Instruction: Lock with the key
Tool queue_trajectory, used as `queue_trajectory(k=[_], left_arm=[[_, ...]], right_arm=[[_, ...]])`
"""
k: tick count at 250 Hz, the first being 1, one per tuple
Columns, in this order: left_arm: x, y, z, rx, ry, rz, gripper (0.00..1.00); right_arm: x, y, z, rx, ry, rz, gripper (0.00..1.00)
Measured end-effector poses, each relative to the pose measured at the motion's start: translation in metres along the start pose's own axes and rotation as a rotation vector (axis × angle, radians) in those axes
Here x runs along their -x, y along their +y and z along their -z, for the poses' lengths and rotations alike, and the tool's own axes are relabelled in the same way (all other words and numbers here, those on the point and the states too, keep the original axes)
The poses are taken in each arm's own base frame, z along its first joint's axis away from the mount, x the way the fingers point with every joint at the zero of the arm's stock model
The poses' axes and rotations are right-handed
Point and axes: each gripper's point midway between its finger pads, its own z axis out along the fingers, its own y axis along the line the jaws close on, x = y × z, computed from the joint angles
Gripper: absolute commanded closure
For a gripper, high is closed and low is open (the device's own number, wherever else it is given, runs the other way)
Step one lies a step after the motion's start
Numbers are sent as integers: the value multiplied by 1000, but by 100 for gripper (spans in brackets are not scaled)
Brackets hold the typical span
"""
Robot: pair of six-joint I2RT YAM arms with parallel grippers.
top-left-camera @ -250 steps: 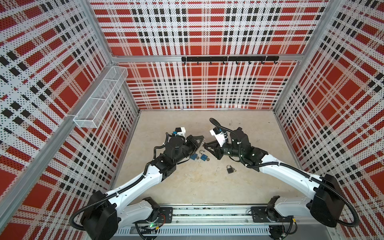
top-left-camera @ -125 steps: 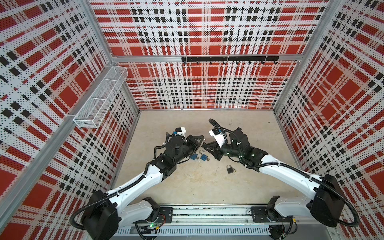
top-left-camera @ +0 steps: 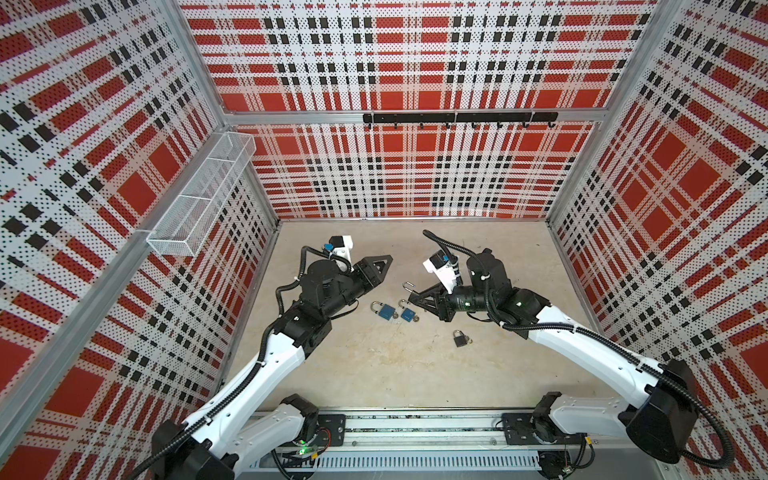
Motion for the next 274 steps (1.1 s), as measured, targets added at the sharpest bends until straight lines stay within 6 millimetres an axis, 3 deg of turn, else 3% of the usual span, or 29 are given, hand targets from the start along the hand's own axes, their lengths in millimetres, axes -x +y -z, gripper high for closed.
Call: queue_trajectory(k=[70,130,192,274], left_arm=[[-27,-14,-4,-110,142,-135,68],[-41,-28,0,-227,201,-154,61],[-54,-33,5,-295,252,-139,61],[-55,-41,12,-348,254,-123,65]], right_arm=[[-5,24,9,161,52,-88,100],[3,26,16,216,40,-154,100],[13,27,22,253,12,-174,100],[18,23,26,257,-2,-185,100]])
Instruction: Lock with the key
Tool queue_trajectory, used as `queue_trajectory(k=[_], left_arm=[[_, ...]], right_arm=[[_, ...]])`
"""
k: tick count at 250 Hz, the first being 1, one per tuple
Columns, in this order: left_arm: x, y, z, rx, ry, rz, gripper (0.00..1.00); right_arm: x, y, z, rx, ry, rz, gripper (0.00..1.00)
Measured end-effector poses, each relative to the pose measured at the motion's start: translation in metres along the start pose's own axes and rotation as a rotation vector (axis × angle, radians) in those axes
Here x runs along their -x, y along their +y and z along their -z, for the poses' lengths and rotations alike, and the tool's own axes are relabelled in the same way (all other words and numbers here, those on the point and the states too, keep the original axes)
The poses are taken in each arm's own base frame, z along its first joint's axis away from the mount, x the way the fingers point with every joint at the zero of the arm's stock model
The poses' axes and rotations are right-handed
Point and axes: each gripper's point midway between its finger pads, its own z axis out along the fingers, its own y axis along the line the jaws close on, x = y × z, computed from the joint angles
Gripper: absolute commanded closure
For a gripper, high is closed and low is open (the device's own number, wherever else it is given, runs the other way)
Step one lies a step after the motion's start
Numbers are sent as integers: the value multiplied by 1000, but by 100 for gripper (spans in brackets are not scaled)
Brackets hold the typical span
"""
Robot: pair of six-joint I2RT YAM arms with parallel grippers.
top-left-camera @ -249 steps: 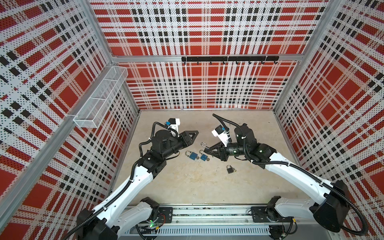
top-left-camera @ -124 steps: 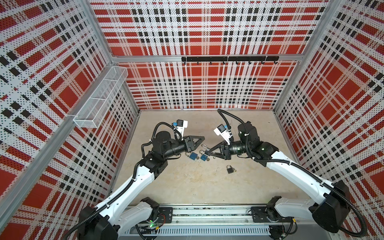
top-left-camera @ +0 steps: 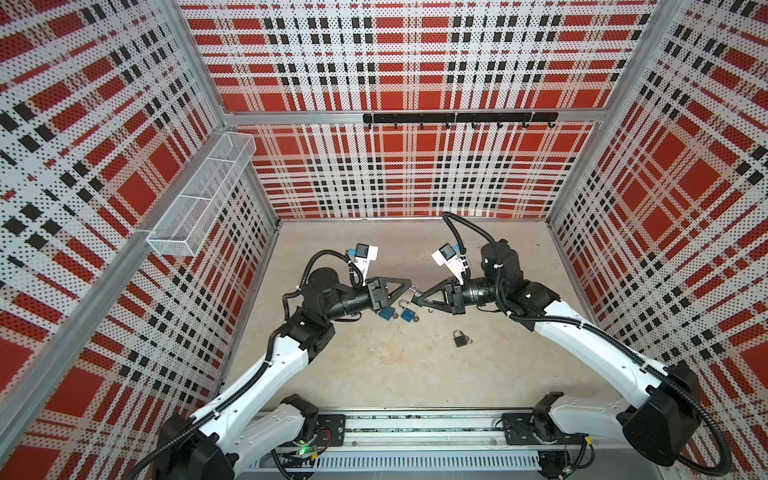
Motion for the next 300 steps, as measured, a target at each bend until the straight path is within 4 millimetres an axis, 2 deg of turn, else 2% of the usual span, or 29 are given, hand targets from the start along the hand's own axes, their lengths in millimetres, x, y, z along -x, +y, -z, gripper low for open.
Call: queue_trajectory(k=[66,123,195,300], left_arm=[[11,5,7,20,-57,-8,64],[19,6,2,12,-90,-6,64],[10,9,-18,-17,-45,27,65],[8,-5,-10,-56,-44,22,65]], right_arm=[[6,1,1,23,-14,-21,100],[2,-4,-2,23,-5,-42,100],[1,-6,-3,21,-3,-53,100],[-5,-12,-5,12,20,-62,100]])
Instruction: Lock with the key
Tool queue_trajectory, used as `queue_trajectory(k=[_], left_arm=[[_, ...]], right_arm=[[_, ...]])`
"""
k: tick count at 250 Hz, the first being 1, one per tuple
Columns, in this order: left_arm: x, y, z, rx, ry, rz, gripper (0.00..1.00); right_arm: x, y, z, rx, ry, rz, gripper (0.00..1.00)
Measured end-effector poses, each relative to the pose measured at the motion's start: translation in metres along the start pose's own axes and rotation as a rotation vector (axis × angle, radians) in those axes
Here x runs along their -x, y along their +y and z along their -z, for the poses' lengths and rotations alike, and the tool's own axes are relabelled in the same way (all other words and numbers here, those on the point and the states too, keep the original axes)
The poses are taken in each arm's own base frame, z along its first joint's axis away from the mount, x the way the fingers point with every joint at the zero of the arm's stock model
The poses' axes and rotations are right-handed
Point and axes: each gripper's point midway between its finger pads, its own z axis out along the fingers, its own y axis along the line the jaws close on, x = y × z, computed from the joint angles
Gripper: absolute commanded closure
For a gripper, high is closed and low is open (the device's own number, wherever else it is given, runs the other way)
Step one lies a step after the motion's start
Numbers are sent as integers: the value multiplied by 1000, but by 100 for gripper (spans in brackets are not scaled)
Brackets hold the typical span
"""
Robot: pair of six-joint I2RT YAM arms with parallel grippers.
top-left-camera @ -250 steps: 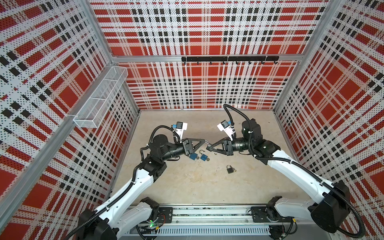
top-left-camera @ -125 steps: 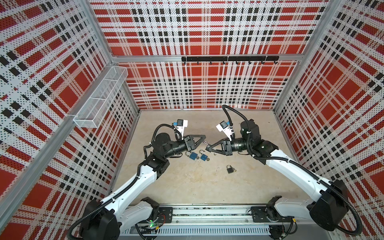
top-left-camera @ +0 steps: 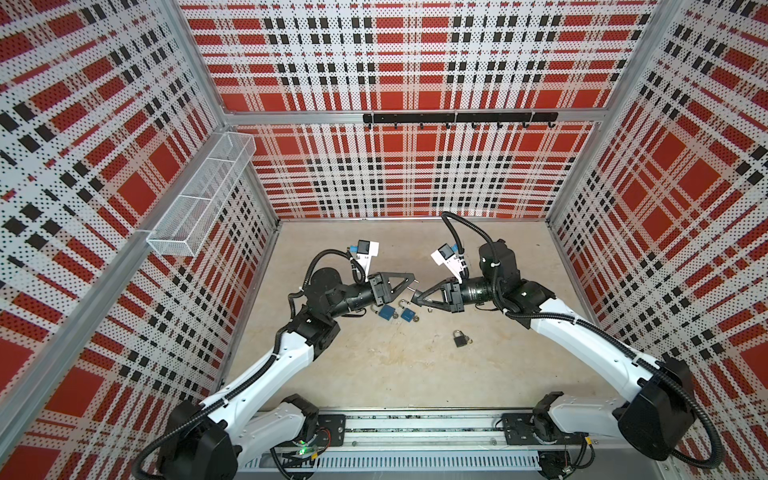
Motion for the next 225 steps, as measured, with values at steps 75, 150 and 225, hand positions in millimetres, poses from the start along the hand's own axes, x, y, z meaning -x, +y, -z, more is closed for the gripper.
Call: queue_trajectory(k=[75,150,225], left_arm=[[-2,3,1,5,1,7,66],[-4,3,5,7,3,13,67],[-4,-4,15,5,-7,4,67]], right_arm=[[-1,-4,-2,-4,6,-9,100],[-1,-4,-1,-16,13,-1,100],[2,-9,1,-43,2,-5,100]])
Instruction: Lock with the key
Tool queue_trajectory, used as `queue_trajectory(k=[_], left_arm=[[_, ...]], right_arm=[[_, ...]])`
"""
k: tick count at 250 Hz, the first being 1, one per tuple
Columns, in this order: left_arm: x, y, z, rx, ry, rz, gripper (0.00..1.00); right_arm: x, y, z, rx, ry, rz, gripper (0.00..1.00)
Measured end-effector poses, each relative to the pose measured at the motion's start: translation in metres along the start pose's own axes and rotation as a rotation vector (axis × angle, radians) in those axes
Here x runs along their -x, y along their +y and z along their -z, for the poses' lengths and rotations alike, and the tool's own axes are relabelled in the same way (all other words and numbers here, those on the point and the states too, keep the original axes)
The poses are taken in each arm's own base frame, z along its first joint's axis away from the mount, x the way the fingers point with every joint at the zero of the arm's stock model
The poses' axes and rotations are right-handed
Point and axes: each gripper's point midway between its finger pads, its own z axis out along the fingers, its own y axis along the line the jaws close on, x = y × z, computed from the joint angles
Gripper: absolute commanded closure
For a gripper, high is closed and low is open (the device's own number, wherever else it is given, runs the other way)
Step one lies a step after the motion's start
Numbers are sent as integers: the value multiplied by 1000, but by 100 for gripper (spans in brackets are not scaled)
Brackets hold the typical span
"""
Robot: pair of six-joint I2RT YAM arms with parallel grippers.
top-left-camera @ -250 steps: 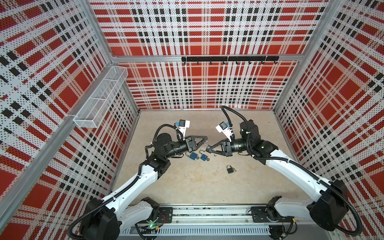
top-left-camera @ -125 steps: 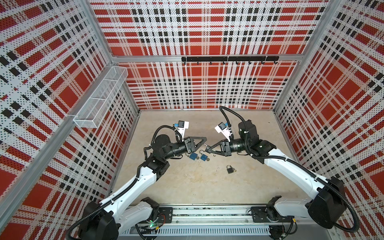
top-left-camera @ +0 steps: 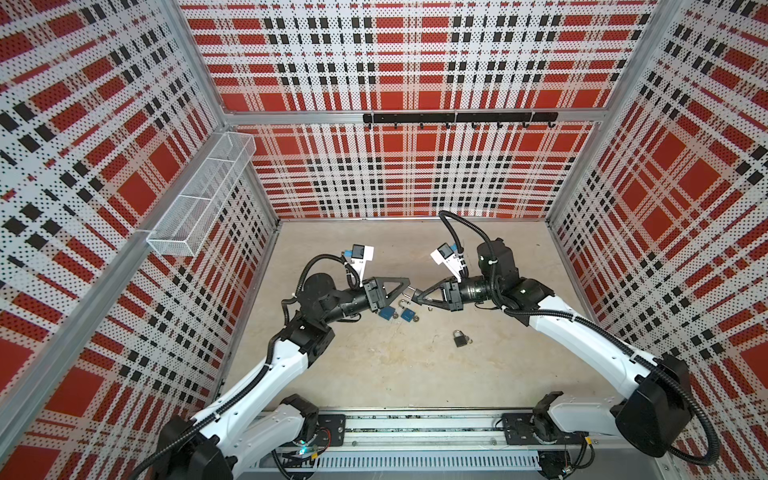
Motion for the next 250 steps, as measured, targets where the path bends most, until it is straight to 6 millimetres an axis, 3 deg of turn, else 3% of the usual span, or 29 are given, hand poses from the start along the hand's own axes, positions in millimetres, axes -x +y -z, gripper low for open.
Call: queue_trajectory(k=[129,250], left_arm=[[-10,17,7,67,30,21,65],[-2,28,10,96,15,14,65]], right_arm=[[5,5,2,7,-6,11,100],[6,11,2,36,-4,16,100]])
